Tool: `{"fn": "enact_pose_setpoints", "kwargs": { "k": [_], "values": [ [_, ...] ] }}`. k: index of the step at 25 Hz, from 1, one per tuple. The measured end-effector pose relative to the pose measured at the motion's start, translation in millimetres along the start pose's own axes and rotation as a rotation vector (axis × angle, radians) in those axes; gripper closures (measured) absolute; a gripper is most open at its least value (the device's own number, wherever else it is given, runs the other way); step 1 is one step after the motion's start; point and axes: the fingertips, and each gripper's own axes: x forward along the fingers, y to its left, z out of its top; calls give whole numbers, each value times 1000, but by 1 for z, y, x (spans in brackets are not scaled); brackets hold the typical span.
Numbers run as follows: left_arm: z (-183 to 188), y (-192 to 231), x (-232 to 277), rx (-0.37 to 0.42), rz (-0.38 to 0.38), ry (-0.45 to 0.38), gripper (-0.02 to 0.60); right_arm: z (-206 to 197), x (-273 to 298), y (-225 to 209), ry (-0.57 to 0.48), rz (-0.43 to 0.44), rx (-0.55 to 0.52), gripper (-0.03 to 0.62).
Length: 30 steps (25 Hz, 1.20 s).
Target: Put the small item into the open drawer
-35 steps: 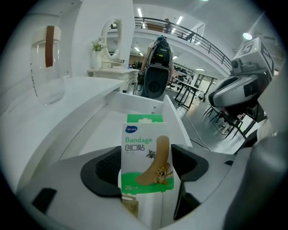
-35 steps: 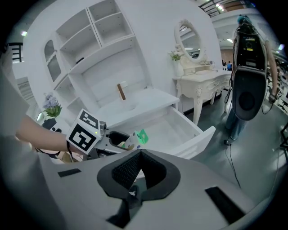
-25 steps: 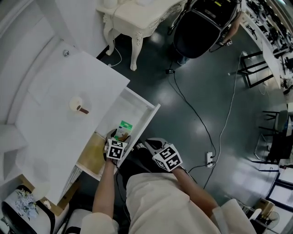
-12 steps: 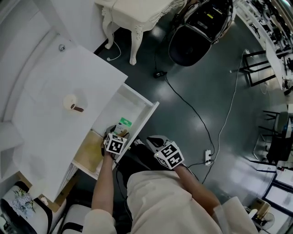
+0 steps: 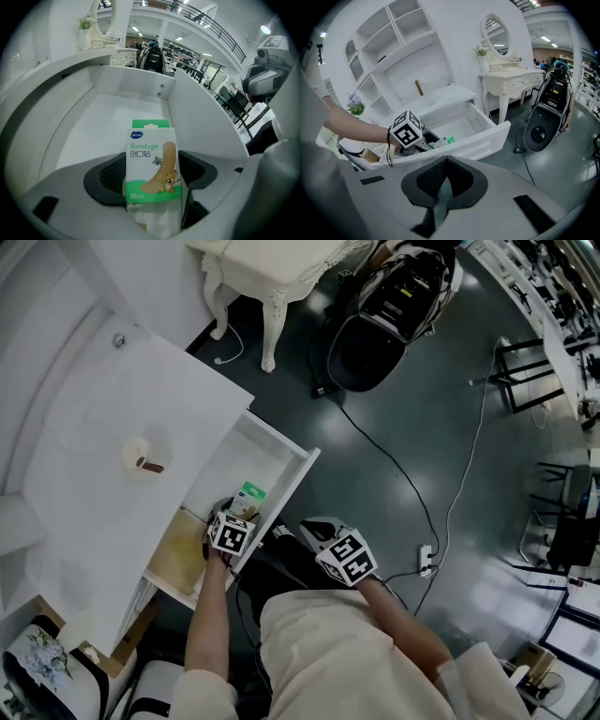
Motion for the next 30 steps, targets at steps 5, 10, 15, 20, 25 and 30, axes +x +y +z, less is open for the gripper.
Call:
{"fn": "enact_pose_setpoints", "kwargs": {
  "k": [5, 10, 15, 20, 25, 30],
  "values": [
    [3, -1, 1, 25, 6, 2, 222, -4, -3, -1, 2, -4, 2, 569],
    [8, -3, 2, 38, 9, 1, 222, -6, -4, -3, 6, -8, 4, 569],
    [12, -3, -3, 37, 10, -5, 222, -2, -3, -1, 3, -3, 1, 569],
    [10, -7, -13, 76, 7, 23, 222, 4, 4, 3, -6, 12, 3, 569],
    [12, -12, -27, 80, 20, 4, 222, 8, 9, 9, -12, 29, 3, 569],
    [7, -13, -49, 47, 33, -11, 222, 16, 11, 19, -28, 52, -4, 569]
  ]
}}
